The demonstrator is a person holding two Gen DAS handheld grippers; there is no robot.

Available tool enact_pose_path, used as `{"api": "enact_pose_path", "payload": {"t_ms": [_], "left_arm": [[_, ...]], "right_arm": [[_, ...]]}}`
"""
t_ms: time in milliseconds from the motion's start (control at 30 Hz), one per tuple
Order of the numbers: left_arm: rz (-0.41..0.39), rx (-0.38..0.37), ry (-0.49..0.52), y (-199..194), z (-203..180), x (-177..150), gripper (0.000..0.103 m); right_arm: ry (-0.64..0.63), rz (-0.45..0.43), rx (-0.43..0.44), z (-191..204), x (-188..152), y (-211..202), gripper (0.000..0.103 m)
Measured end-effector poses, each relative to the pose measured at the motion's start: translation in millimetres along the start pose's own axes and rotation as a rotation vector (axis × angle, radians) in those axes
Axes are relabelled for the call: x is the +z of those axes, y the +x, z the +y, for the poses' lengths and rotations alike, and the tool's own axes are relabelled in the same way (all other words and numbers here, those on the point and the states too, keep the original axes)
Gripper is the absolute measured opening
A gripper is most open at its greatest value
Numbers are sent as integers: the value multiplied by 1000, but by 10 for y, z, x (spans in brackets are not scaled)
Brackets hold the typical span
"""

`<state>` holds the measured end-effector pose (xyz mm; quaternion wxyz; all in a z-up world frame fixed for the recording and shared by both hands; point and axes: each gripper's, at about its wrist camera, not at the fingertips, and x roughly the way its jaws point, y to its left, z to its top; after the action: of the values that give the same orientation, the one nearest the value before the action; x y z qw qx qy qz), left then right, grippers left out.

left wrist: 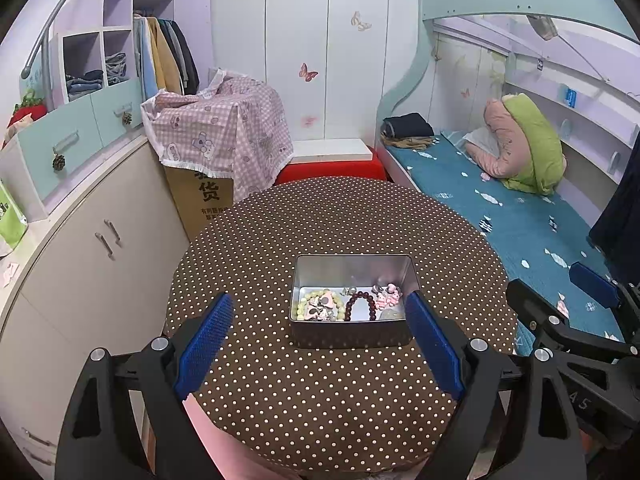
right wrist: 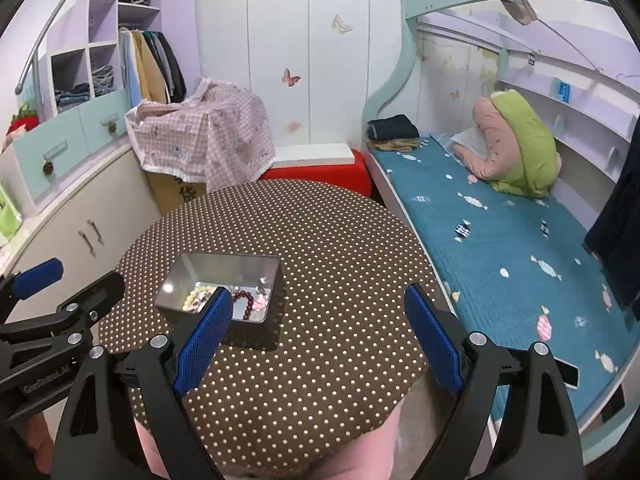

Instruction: Organize jewelry

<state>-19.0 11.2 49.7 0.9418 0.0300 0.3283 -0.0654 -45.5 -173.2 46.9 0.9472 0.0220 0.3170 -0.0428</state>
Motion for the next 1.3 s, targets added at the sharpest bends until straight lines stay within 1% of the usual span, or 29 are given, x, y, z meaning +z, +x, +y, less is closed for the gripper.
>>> {"api": "enact_pose_path", "payload": {"t_ms": [200, 333, 1300], "left_arm": [[1, -2, -1, 2, 0, -3, 85], [9, 11, 6, 7, -15, 12, 85], [31, -5, 3, 103, -37, 22, 85]], "right_arm": [[0, 4, 1, 12, 0, 3, 85], [3, 8, -1, 20, -8, 40, 85], [3, 33, -2, 40, -58, 125, 85]]}}
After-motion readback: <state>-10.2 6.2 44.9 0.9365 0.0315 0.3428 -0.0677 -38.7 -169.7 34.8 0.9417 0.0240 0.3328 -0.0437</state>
